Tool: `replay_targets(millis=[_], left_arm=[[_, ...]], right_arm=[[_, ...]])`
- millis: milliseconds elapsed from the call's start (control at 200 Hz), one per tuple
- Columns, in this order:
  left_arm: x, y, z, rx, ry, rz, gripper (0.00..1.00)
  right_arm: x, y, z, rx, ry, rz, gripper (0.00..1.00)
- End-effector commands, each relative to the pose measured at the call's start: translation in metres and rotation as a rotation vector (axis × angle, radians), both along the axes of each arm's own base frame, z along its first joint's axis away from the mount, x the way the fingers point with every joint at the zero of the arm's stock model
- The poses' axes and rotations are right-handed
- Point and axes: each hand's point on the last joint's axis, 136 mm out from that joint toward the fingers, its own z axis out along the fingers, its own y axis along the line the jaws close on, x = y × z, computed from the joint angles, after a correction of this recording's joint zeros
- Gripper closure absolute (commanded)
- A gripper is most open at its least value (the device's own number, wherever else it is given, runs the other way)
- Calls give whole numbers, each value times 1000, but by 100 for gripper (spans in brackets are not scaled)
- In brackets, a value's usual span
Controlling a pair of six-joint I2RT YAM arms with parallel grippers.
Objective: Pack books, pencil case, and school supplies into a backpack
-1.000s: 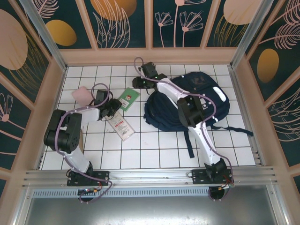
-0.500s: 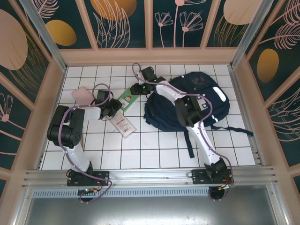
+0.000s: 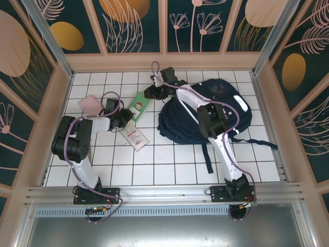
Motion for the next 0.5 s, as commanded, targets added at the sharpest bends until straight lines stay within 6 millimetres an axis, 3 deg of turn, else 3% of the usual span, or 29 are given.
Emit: replay_targets(millis=[0, 170, 360, 495], left_arm=[[-15, 1, -27, 38, 62, -37, 76], [-16, 0, -27, 34, 60, -39, 76], [-17, 0, -24, 32, 54, -43, 76], [-17, 0, -24, 36, 53, -49, 76]], right_arm=[[-56, 35, 40, 96, 50, 181, 65], [-60, 30, 3, 22, 97, 168, 59], [-63, 31, -9, -13, 96, 168, 56], [-73, 37, -6, 2, 118, 207, 59]])
